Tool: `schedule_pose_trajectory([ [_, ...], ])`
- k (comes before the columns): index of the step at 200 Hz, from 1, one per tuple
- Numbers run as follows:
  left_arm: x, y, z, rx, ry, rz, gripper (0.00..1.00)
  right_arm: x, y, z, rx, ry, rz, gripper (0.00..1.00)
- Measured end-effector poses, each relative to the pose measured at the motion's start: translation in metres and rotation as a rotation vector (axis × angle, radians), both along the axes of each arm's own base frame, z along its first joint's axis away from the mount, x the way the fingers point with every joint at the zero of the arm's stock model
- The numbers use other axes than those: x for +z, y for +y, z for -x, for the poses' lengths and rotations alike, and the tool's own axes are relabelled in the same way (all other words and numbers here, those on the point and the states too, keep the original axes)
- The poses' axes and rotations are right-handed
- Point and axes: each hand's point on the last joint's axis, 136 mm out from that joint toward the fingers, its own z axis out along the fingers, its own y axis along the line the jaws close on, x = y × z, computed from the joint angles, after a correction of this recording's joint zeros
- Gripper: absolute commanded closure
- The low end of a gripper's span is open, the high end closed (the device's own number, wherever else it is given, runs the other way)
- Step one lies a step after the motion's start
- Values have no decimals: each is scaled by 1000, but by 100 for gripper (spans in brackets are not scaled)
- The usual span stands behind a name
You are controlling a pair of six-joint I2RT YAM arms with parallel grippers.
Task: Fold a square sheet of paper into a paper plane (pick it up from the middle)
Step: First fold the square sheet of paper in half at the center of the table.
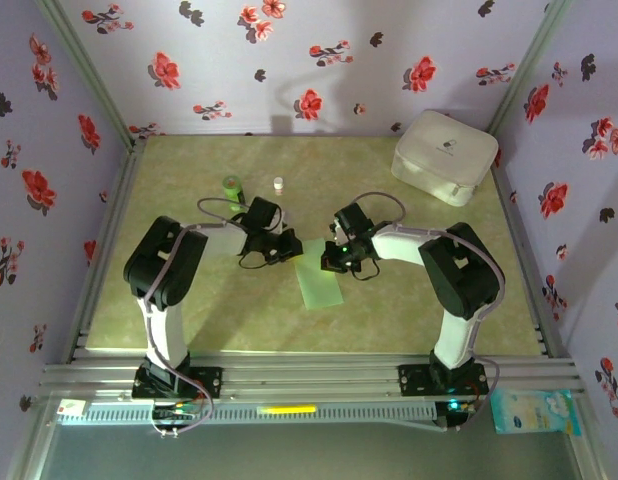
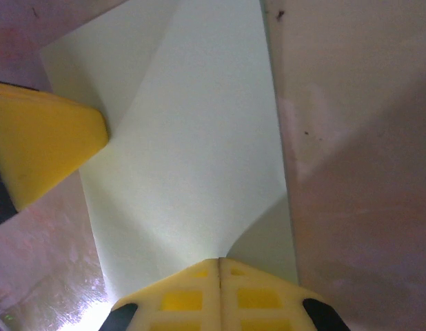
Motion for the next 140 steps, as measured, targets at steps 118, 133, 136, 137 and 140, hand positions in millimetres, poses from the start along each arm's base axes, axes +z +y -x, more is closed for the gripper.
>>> schedule_pose_trajectory([
  [118,7,6,-11,25,12,5,90,0,0,0,0,-1,-5,100],
  [133,7,6,-15,31,6,5,90,0,0,0,0,-1,-4,100],
  [136,7,6,-15,32,7,5,90,0,0,0,0,-1,-4,100],
  [137,7,6,-15,32,7,5,90,0,0,0,0,-1,-4,100],
  [140,6,6,-15,34,9,5,91,0,0,0,0,-1,-4,100],
])
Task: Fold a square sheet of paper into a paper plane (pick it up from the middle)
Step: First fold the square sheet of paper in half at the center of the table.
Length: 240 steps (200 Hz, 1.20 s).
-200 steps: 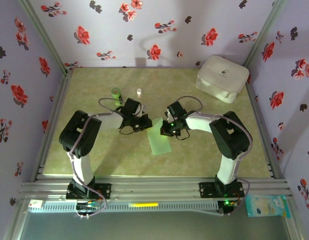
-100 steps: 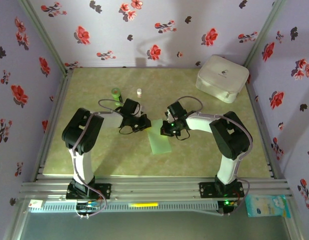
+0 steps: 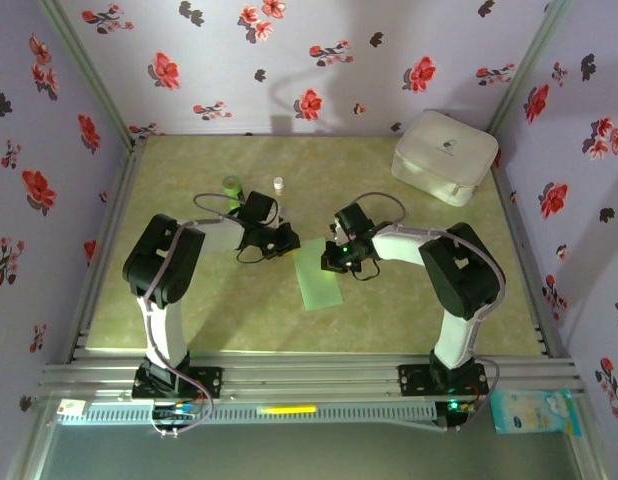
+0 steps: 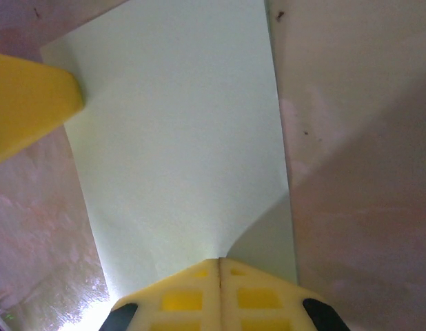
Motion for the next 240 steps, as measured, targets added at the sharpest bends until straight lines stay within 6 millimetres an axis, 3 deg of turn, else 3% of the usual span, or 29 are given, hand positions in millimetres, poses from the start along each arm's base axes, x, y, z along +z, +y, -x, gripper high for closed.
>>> schedule_pose_trajectory([
  [85,-5,5,-3,31,27,-7,92,0,0,0,0,-2,-1,100],
  [139,-4,25,-23,114,23,-90,93,0,0,1,-1,-8,-5,100],
  [198,-3,28,-25,125,21,-105,91,0,0,0,-3,-9,-8,100],
  [219,4,33,-24,138,5,-119,89,0,0,0,-6,-8,-9,100],
  [240,27,33,-26,146,-42,-104,88,0,0,0,-10,-6,-9,100],
])
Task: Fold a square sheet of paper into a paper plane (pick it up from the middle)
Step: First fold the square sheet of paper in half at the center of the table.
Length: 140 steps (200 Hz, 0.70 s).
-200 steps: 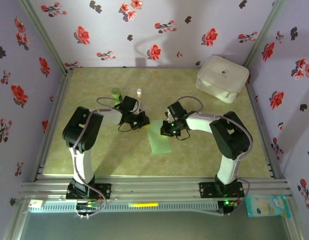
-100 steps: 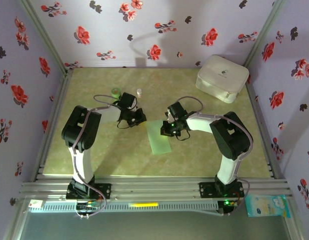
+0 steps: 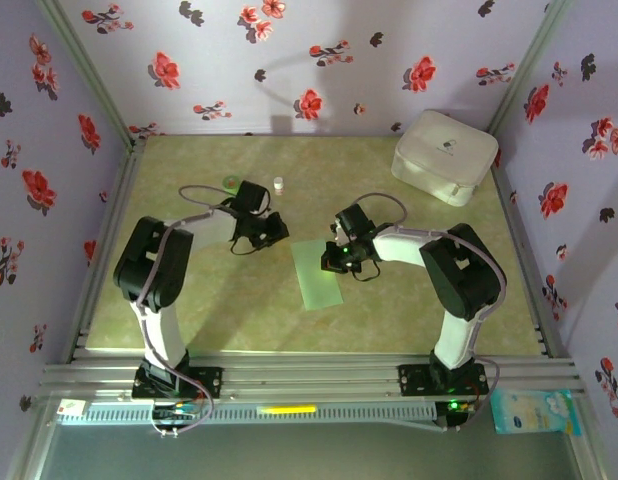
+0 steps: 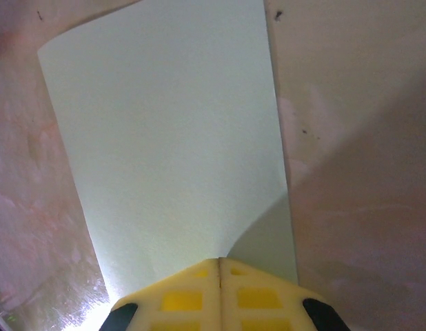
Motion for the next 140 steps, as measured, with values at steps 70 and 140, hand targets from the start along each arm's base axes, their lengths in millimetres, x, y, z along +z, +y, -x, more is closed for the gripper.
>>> schedule_pose_trajectory([
  [70,24,-43,33,-133,-43,75,89,0,0,0,-2,2,0,100],
  [140,-32,-44,55,-166,50,49,91,0,-1,1,-4,-2,-2,100],
])
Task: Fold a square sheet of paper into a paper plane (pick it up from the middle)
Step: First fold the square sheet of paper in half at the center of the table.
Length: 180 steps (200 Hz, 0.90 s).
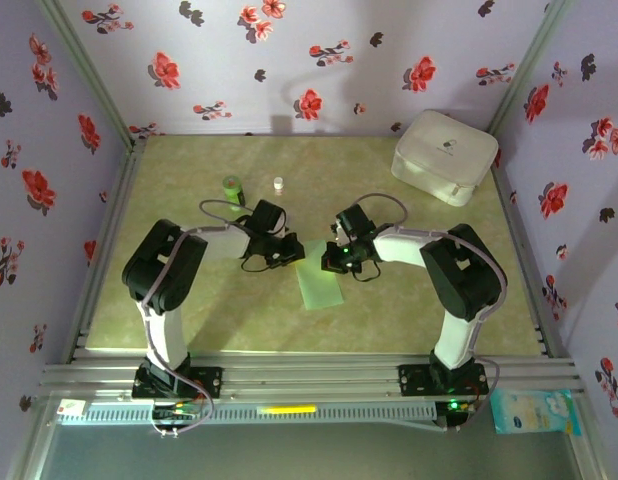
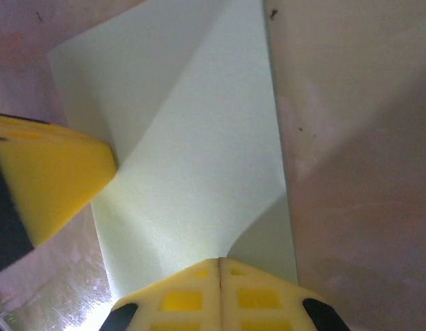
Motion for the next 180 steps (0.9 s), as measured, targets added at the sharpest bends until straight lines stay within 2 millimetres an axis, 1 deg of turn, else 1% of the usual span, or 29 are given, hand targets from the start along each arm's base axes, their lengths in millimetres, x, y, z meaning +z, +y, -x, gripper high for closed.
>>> schedule_pose_trajectory([
  [28,-1,2,-5,12,-6,5,91,0,0,0,-4,1,0,100],
  [67,-1,8,-10,59,29,25,91,0,0,0,-14,4,-3,100],
  [91,-1,14,-19,97,39,21,89,0,0,0,-16,4,-3,100],
  [125,1,13,-34,126,49,-6,88,0,0,0,-17,4,-4,100],
  [180,3,22,-45,168,36,-51,84,0,0,0,-16,3,-4,100],
])
